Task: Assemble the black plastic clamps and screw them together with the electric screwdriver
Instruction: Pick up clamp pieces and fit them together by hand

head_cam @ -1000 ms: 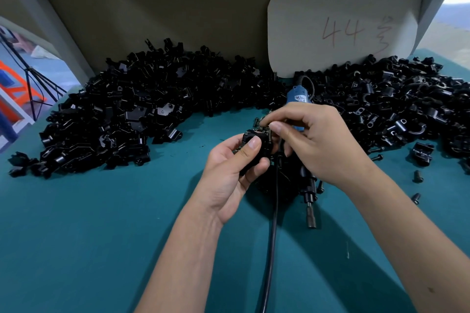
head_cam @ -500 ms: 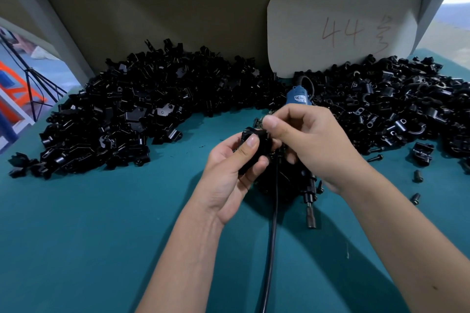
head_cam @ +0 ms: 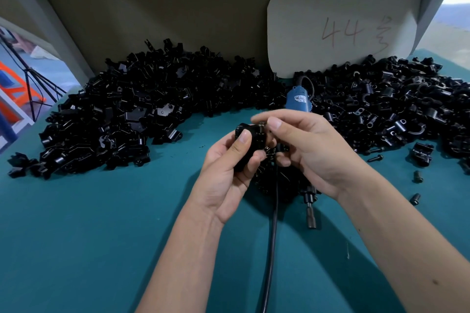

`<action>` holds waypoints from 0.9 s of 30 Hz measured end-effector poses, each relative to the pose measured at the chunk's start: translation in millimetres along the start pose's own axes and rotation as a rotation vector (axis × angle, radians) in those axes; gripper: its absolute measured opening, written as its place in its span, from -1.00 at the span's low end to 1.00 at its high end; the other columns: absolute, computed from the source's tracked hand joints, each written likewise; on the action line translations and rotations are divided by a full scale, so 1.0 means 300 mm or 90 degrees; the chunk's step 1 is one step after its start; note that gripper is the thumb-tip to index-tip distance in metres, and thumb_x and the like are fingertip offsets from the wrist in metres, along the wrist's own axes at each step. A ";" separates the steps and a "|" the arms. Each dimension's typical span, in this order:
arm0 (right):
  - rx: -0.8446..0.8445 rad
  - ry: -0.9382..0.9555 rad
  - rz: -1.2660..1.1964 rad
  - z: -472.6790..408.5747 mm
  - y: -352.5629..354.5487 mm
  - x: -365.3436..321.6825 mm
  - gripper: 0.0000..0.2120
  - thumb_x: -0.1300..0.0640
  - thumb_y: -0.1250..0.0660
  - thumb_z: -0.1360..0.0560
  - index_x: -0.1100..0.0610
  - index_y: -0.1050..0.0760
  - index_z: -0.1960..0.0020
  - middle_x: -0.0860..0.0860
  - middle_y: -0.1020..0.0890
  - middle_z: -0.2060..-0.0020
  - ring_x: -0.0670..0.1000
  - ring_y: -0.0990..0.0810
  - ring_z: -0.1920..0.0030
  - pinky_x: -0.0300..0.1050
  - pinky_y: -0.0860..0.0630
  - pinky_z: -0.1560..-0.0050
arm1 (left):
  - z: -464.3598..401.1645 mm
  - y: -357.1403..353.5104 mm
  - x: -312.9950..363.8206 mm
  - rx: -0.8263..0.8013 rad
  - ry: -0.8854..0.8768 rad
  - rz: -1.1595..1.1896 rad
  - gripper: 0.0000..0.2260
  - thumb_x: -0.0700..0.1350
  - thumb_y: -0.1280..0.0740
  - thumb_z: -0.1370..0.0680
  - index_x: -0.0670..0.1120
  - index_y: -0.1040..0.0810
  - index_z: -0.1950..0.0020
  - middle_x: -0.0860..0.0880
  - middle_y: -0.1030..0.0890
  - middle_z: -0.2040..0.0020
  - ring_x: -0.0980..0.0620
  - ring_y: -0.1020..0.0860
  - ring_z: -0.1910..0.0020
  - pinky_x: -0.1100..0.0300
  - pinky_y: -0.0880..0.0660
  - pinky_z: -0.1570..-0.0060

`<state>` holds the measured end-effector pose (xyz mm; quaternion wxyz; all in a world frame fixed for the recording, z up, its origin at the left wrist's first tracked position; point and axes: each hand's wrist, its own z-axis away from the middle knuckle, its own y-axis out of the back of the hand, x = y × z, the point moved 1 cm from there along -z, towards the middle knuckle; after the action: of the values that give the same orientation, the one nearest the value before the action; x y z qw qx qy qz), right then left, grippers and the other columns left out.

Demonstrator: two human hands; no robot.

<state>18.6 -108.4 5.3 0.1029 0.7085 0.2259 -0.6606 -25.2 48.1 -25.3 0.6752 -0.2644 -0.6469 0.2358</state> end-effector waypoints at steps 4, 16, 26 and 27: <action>0.019 0.003 -0.015 -0.002 -0.007 -0.001 -0.87 0.06 -0.50 -0.54 0.08 -0.61 -0.01 0.01 -0.55 0.20 -0.08 -0.49 0.22 -0.23 -0.36 0.39 | 0.001 -0.002 -0.001 0.008 0.002 -0.009 -0.77 -0.09 -0.44 -0.52 -0.19 -0.68 -0.10 -0.12 -0.70 0.02 0.16 -0.57 0.30 0.42 -0.57 0.31; 0.026 0.022 0.012 -0.001 -0.008 -0.007 -0.86 0.07 -0.49 -0.47 0.13 -0.65 0.05 0.00 -0.57 0.25 -0.10 -0.48 0.27 -0.25 -0.36 0.42 | 0.004 -0.012 -0.011 0.006 0.004 -0.030 -0.87 -0.10 -0.43 -0.54 -0.10 -0.73 -0.02 -0.02 -0.68 0.08 0.17 -0.57 0.30 0.41 -0.56 0.30; 0.051 -0.008 -0.004 -0.002 -0.011 -0.004 -0.79 0.00 -0.59 -0.32 0.10 -0.63 0.22 0.11 -0.59 0.24 -0.03 -0.50 0.34 -0.27 -0.39 0.44 | 0.000 -0.012 -0.020 -0.002 0.004 -0.051 -0.85 -0.11 -0.44 -0.54 -0.10 -0.70 -0.07 0.02 -0.64 0.13 0.17 -0.56 0.31 0.41 -0.56 0.30; 0.050 -0.008 -0.007 -0.002 -0.011 -0.001 -0.80 0.00 -0.58 -0.34 0.09 -0.63 0.20 0.11 -0.58 0.23 -0.04 -0.50 0.33 -0.27 -0.40 0.44 | -0.001 -0.012 -0.022 0.000 0.004 -0.054 -0.83 -0.11 -0.44 -0.54 -0.12 -0.68 -0.10 0.01 -0.64 0.13 0.18 -0.56 0.32 0.41 -0.56 0.30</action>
<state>17.8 -105.3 6.3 0.0727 0.7066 0.2028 -0.6740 -25.3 40.9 -27.8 0.6866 -0.2372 -0.6556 0.2061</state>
